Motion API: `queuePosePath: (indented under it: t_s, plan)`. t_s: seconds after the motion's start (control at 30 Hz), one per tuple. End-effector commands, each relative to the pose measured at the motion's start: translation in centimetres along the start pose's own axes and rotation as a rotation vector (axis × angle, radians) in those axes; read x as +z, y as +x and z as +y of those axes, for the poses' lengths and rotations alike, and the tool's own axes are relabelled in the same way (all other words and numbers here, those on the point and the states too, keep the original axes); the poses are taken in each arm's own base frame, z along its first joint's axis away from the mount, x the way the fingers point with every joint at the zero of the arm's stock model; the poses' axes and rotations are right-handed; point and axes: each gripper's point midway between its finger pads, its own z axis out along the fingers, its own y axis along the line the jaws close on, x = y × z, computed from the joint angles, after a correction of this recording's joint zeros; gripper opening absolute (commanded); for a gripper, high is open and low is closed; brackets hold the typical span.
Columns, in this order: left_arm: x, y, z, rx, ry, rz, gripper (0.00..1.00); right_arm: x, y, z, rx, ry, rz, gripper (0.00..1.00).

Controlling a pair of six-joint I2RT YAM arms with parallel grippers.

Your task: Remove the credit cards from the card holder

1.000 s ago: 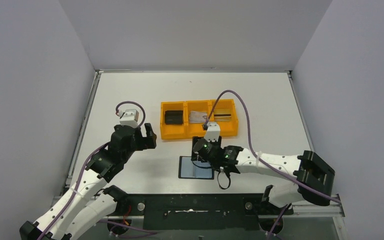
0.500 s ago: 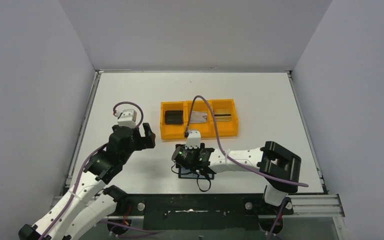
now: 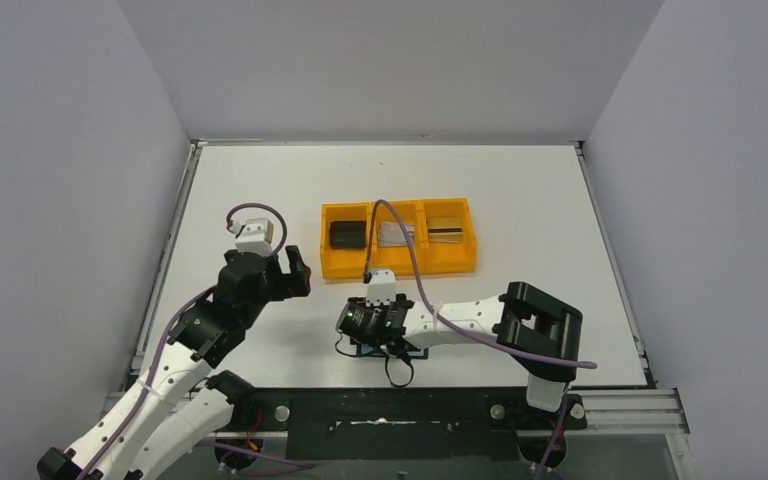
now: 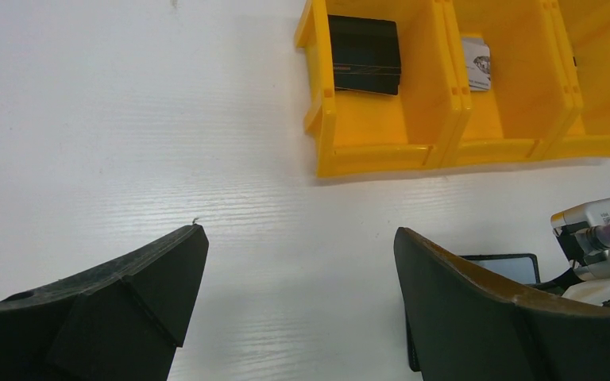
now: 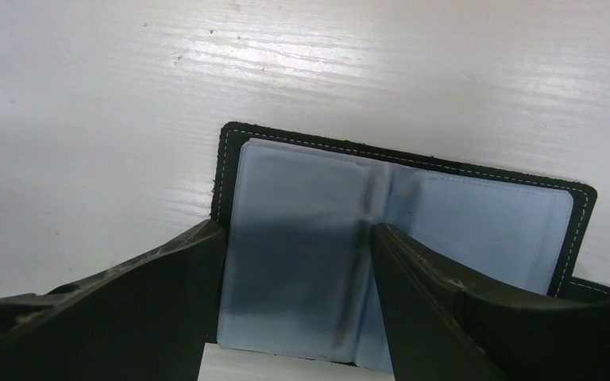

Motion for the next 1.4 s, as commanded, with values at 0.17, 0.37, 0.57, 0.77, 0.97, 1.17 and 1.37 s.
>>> queuePosePath:
  t_s: [0.17, 0.37, 0.57, 0.77, 0.97, 1.17, 1.37]
  plan:
    - [-0.1, -1.4, -0.3, -0.019, 0.003, -0.043, 0.89, 1.8, 2.6, -1.7, 0.002, 0.110, 0.051, 0.58]
    - [0.0, -1.3, -0.3, -0.018, 0.006, -0.039, 0.89, 1.6, 2.2, -1.5, 0.016, 0.080, 0.032, 0.47]
    - [0.1, -1.2, -0.4, -0.016, 0.010, -0.035, 0.89, 1.0, 1.3, 0.2, 0.049, -0.028, 0.029, 0.48]
    - [0.1, -1.2, -0.5, -0.016, 0.014, -0.033, 0.89, -0.3, -0.5, 2.2, 0.117, -0.185, 0.014, 0.49]
    - [0.1, -1.1, -0.6, -0.015, 0.018, -0.029, 0.89, -1.3, -2.0, 2.6, 0.187, -0.291, 0.001, 0.51]
    - [0.1, -1.0, -0.6, -0.015, 0.020, -0.028, 0.89, -1.5, -2.1, 2.0, 0.183, -0.266, 0.001, 0.53]
    - [0.2, -1.0, -0.6, -0.014, 0.020, -0.025, 0.89, -1.8, -2.4, 1.8, 0.175, -0.252, -0.013, 0.53]
